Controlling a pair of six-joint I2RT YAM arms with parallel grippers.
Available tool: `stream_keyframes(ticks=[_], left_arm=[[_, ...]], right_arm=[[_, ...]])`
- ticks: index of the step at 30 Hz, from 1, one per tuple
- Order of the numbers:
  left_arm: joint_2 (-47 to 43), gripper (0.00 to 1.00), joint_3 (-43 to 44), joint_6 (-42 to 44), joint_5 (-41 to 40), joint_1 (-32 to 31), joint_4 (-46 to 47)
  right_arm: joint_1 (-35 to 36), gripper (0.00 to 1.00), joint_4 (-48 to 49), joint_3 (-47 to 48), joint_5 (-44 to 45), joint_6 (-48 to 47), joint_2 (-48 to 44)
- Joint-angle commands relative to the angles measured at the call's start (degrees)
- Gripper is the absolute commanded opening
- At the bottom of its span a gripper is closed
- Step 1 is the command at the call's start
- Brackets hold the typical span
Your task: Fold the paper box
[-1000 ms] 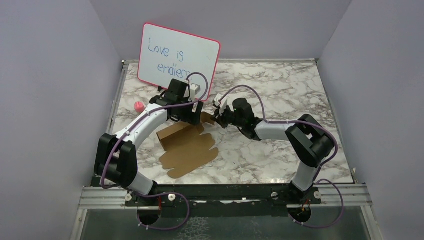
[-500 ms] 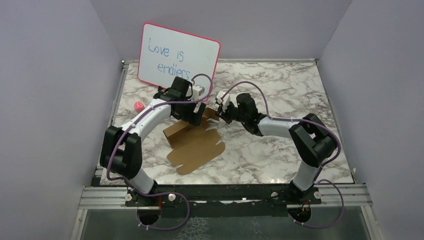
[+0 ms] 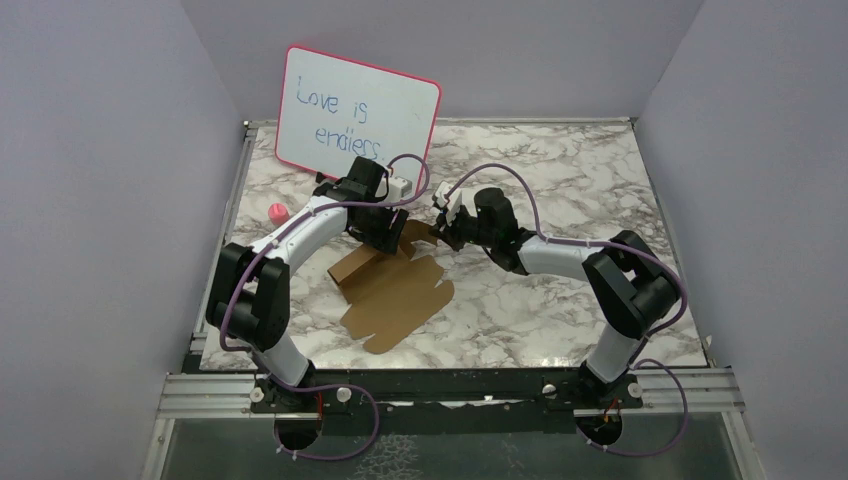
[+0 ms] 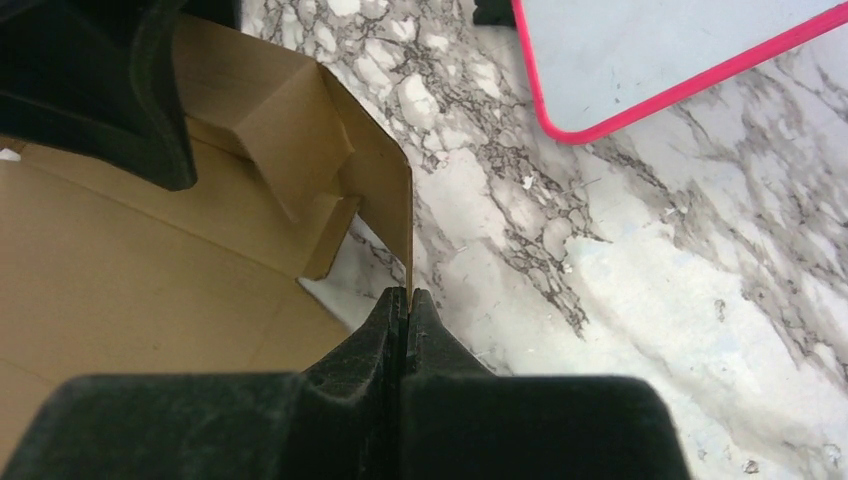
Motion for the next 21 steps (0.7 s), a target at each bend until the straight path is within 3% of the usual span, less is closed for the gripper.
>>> stream_keyframes(ticks=[1, 12, 17, 21], left_arm=[[1.0, 0.59, 1.1, -0.9, -1.1, 0.0, -0.3], [0.5, 0.57, 0.8, -3.5, -2.7, 0.0, 1.0], [0.2, 0.56, -0.2, -3.5, -1.3, -0.1, 1.9], [0.0, 0.56, -1.3, -2.5, -0.9, -0.2, 2.1]], right_arm=[[1.2, 0.01, 0.4, -2.0, 0.5, 3.8, -3.3], [6.0, 0.03, 1.3, -6.0, 8.4, 13.4, -6.2], [7.2, 0.08, 7.0, -8.1, 4.2, 19.5, -5.3], [7.2, 0.15, 9.2, -8.6, 2.4, 18.0, -4.3]])
